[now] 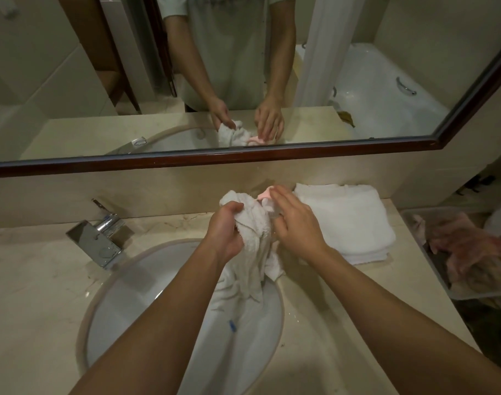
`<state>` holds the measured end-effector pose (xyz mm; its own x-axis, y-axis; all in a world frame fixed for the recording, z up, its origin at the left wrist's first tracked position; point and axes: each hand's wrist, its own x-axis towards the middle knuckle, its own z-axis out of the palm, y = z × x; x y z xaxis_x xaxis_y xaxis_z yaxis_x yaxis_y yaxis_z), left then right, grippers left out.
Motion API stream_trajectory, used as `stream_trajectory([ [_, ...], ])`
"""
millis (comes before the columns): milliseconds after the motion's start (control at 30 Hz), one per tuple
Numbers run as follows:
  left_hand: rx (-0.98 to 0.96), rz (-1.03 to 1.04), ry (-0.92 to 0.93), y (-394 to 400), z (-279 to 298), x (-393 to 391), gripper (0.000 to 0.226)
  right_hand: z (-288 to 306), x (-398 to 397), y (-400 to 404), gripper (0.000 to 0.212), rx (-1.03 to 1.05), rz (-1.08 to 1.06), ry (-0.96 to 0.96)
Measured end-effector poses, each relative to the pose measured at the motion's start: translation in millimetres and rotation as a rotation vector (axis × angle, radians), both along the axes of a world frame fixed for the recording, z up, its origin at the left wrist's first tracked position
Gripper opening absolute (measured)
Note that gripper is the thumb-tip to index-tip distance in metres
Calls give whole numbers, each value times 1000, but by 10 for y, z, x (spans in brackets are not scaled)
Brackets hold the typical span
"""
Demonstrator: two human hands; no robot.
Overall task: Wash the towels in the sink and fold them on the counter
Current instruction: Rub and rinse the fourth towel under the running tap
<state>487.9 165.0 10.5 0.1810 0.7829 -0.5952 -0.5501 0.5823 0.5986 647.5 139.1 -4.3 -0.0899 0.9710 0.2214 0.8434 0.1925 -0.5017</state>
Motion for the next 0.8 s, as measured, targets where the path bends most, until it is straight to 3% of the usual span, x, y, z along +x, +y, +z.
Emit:
stream_trajectory([
  [67,-21,52,21,-88,18,-75,35,58,-48,-159,48,127,-133,210],
  [133,-14,117,65,-271,33,-179,34,-30,-194,-472,24,153,-342,497],
  [167,-18,137,96,-398,60,-243,33,-128,-332,-662,17,33,-436,682],
  [300,-76,268,126,-997,11,-633,35,-587,-1031,-1323,62,-982,-649,1625],
  [333,-94,277,124,-1164,-53,-750,38,-714,-1187,-1448,66,-1138,-627,1873],
  [400,-109,288,153,-1482,-137,-973,43,-860,-1490,-1655,65,-1154,-575,2158],
  [433,-113,292,187,-1637,-149,-1077,44,-884,-1608,-1696,60,-1090,-593,2197],
  [500,-95,280,343,-1879,-199,-1325,47,-899,-1804,-1737,53,-930,-634,2092],
  [567,-69,251,626,-2031,-256,-1594,48,-882,-1918,-1767,68,-734,-669,2022],
  [600,-61,256,735,-2073,-293,-1723,46,-838,-1941,-1800,77,-646,-667,1935],
  [667,1,253,864,-2132,-401,-1922,44,-676,-1938,-1922,57,-518,-699,1636],
  [700,25,254,863,-2144,-446,-1982,43,-567,-1977,-1975,48,-482,-689,1483],
  [767,26,227,759,-2142,-495,-2050,42,-326,-2106,-2057,59,-488,-575,1187],
  [800,11,200,683,-2121,-515,-2057,41,-209,-2214,-2058,54,-504,-473,1104],
])
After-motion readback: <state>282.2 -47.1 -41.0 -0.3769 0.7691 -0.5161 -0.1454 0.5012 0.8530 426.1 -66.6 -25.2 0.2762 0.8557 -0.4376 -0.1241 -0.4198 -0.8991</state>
